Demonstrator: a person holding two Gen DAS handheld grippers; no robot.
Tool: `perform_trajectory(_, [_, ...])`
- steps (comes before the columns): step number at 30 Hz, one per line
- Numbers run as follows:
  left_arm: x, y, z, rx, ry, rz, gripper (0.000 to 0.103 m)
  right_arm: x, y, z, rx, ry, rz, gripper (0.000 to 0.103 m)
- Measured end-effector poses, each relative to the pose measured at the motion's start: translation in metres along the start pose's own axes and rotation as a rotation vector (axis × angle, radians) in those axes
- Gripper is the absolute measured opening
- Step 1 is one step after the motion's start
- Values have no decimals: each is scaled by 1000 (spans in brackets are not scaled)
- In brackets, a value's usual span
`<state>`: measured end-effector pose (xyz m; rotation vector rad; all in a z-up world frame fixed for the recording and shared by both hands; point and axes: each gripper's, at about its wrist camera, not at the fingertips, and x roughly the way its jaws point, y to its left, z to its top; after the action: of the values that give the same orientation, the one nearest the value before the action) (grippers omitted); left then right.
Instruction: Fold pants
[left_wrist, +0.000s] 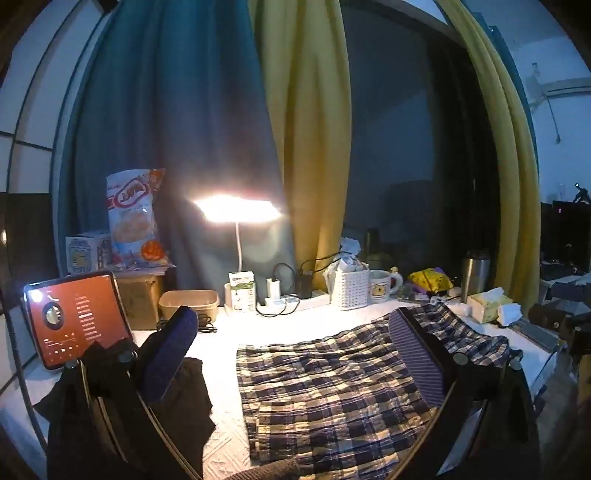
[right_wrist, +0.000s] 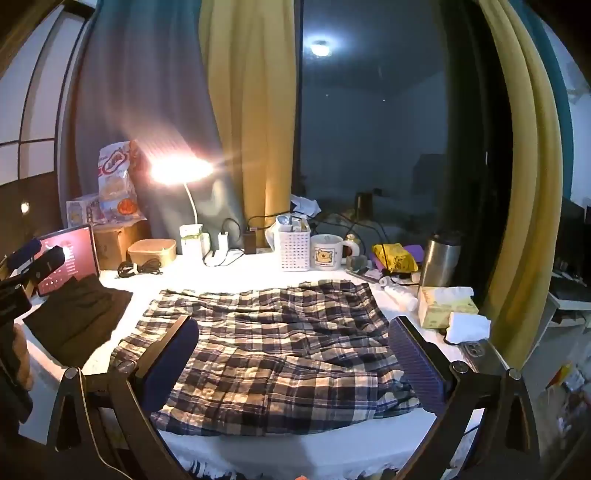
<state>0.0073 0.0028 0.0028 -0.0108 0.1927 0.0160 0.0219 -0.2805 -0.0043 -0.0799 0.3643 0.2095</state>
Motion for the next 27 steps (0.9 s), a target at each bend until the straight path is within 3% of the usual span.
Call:
perform_trajectory(8, [-9,6,-3,-27,-28,0,102,2,-5,0,31,2,9,103])
perform_trajectory(27, [-8,10,-2,-45,-7,-12,102,3,-4,2,22,8,1,103])
